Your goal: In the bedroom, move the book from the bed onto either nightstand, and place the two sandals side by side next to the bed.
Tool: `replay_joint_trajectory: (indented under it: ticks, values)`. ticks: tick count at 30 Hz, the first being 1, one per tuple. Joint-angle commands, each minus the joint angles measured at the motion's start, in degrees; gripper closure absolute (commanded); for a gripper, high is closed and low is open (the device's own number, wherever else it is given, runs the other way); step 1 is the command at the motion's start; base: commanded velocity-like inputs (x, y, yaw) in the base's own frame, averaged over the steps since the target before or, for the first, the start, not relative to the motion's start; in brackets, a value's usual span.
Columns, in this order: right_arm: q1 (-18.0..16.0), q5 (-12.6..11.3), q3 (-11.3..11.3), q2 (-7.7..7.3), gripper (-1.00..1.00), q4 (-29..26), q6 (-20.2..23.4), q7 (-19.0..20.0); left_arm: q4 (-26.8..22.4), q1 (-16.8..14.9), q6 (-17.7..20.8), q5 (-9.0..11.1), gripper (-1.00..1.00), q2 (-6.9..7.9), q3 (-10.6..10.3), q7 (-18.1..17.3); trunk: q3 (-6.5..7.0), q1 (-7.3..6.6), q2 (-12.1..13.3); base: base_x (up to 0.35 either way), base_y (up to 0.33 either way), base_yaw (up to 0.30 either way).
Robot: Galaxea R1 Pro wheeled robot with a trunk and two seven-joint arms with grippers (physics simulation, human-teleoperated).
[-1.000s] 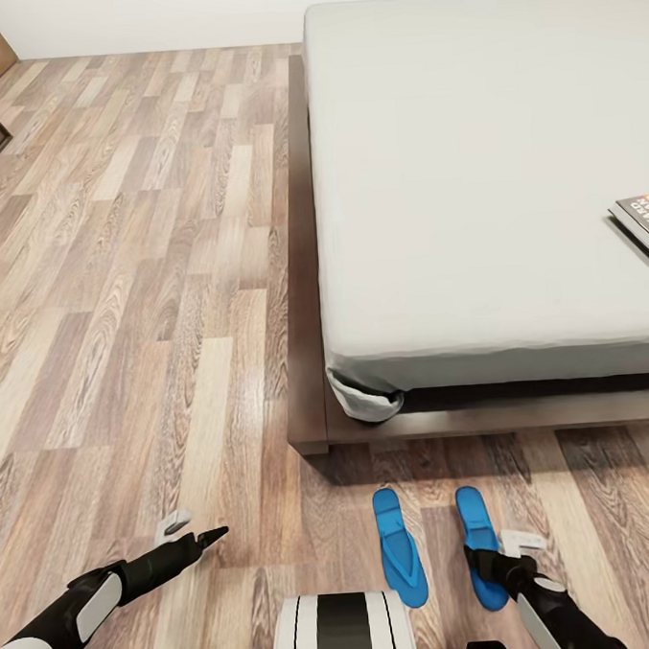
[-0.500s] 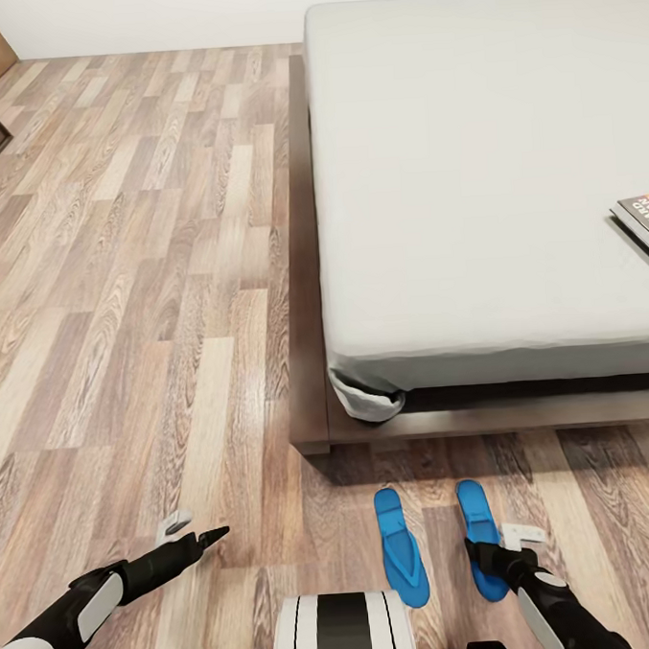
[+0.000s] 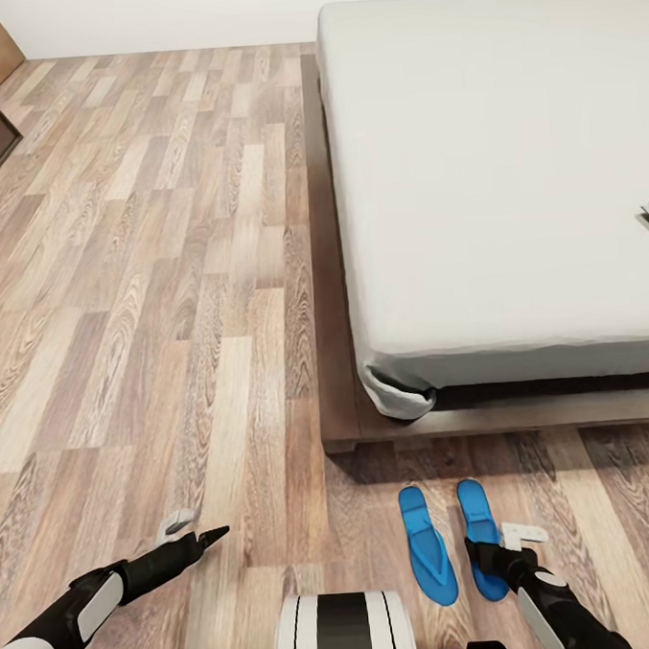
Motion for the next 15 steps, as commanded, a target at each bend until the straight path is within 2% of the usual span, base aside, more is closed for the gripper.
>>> replay_joint_trajectory:
  ticks: [1,4,15]
  values:
    - [0.01,-0.52,-0.04,0.0,1.0,-0.13,0.32,0.04,-0.03,-0.02,0.53,0.6,-1.0,0.05,-0.22,-0.04,-0.03,-0.01,-0.01,0.0,0.009,0.0]
    - [0.01,-0.52,-0.04,-0.04,1.0,-0.14,0.32,0.04,-0.03,-0.02,0.53,0.6,-1.0,0.05,-0.2,-0.04,-0.03,-0.01,-0.01,0.0,0.004,0.0]
    - [0.01,-0.52,-0.04,-0.09,1.0,-0.14,0.32,0.04,-0.03,-0.02,0.58,0.6,-1.0,0.05,-0.19,-0.04,-2.47,0.27,-0.16,0.0,0.0,0.0]
